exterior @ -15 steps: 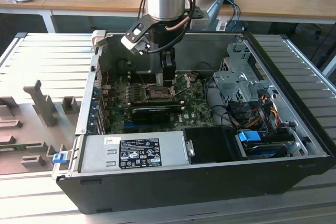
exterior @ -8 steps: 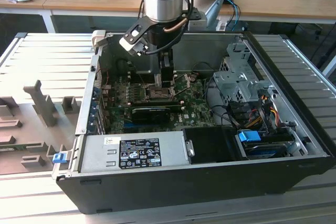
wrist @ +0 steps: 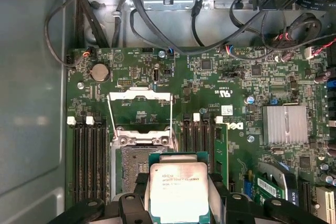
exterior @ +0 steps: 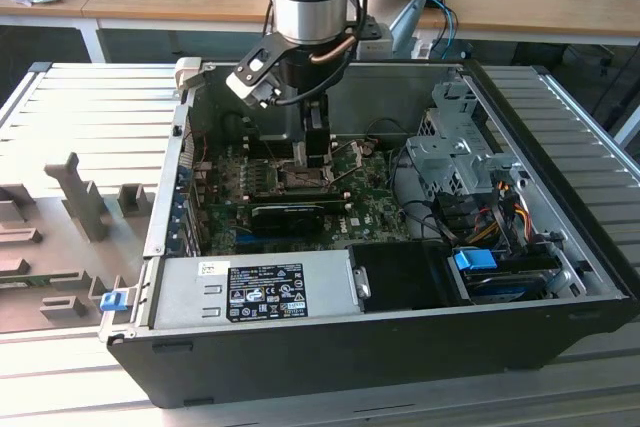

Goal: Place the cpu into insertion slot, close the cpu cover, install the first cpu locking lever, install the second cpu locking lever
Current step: 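Place the cpu into insertion slot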

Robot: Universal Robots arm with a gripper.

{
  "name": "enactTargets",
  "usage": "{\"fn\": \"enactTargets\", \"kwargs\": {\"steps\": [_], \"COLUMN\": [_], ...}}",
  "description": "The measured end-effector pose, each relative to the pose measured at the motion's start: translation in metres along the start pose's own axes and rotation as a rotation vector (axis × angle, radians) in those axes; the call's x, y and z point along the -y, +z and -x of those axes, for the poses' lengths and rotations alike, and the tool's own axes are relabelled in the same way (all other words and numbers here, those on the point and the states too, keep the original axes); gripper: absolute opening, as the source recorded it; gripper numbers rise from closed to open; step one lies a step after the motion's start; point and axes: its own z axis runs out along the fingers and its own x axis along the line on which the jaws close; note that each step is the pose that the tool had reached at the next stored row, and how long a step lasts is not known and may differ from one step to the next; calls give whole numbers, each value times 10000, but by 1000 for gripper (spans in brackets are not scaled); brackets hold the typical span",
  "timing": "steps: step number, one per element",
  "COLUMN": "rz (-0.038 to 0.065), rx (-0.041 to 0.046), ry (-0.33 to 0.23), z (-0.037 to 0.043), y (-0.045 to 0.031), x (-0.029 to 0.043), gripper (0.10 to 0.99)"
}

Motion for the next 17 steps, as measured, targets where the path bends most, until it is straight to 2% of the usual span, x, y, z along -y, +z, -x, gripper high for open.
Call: {"fn": "enactTargets", "kwargs": {"steps": [10, 17], "rz": [0, 1], "rx": [0, -1], "ry": [-1, -1], "z": [-2, -24], "y": [19, 75], "x": [31, 47], "gripper": [533, 533]}}
